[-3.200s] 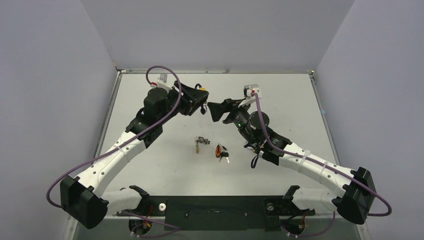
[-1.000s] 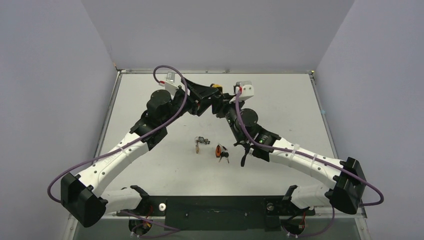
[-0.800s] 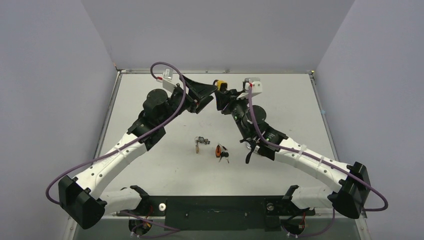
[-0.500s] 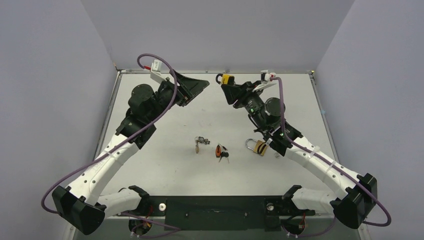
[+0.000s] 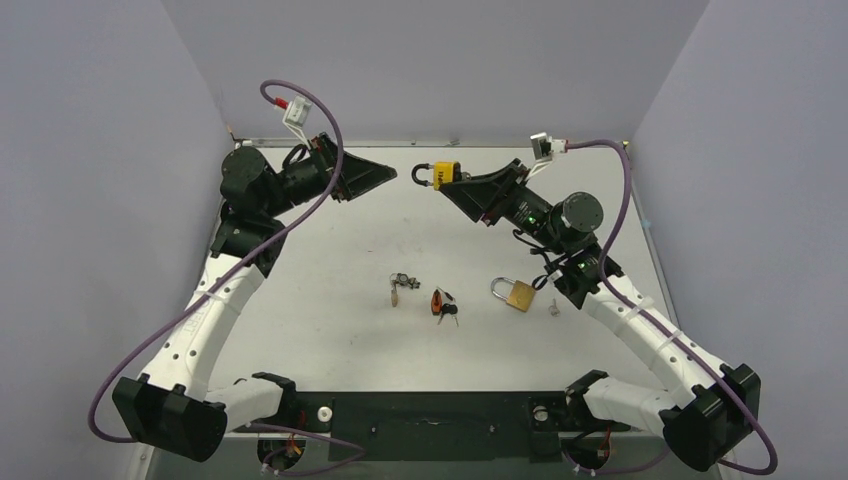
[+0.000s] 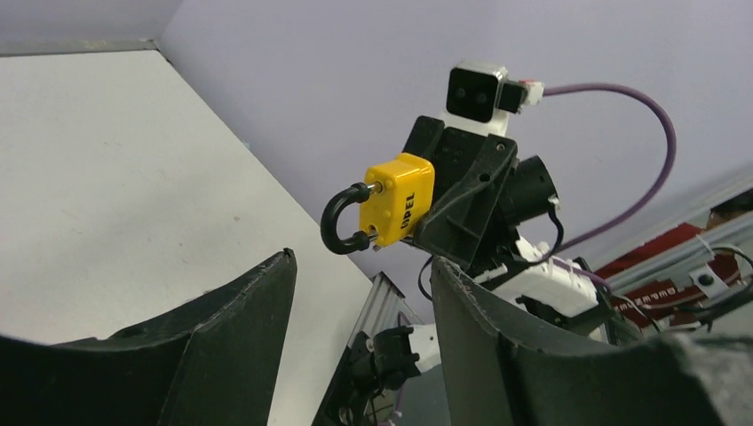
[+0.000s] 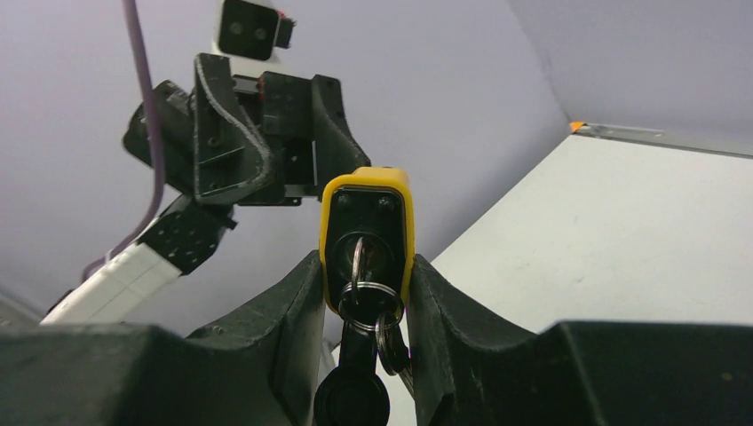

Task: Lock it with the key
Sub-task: Lock the lock.

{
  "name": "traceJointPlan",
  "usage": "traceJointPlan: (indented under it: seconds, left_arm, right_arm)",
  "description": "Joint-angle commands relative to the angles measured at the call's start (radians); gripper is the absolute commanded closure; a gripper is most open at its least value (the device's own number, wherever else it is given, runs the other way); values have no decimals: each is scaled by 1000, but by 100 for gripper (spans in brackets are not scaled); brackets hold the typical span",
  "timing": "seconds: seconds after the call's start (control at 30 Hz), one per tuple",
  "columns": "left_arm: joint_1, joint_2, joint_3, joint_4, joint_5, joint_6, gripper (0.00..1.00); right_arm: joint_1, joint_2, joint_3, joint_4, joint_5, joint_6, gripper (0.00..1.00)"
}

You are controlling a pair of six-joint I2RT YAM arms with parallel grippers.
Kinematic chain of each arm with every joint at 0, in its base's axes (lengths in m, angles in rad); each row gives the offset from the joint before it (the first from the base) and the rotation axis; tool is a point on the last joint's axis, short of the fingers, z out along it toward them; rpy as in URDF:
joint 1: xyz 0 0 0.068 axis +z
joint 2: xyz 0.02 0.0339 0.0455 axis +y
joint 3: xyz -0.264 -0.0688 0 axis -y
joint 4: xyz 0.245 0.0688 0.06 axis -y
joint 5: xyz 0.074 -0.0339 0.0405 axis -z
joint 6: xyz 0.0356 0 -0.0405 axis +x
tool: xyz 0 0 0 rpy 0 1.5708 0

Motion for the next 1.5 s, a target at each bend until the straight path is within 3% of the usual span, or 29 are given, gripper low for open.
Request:
traceJointPlan:
  seconds: [0.0,0.33,0.53,1.3,1.47]
  left_arm:
    - [9,15,57,143,190,-6,47]
    - [6,38,35,320,259,-143,52]
    - [-6,51,43,349,271,-168,56]
    - [-32,82,63,334,274,-182,76]
    - [-45,87,63,296,276,-159,92]
  right_arm:
    - [-22,-54,5,221,-147,115,100]
    - [-22,-13,-2,404,-198,257,100]
    - [-14,22,31,418,-208,267,100]
    - [41,48,83,234,-188,100,100]
    - [44,39,82,204,-173,73,100]
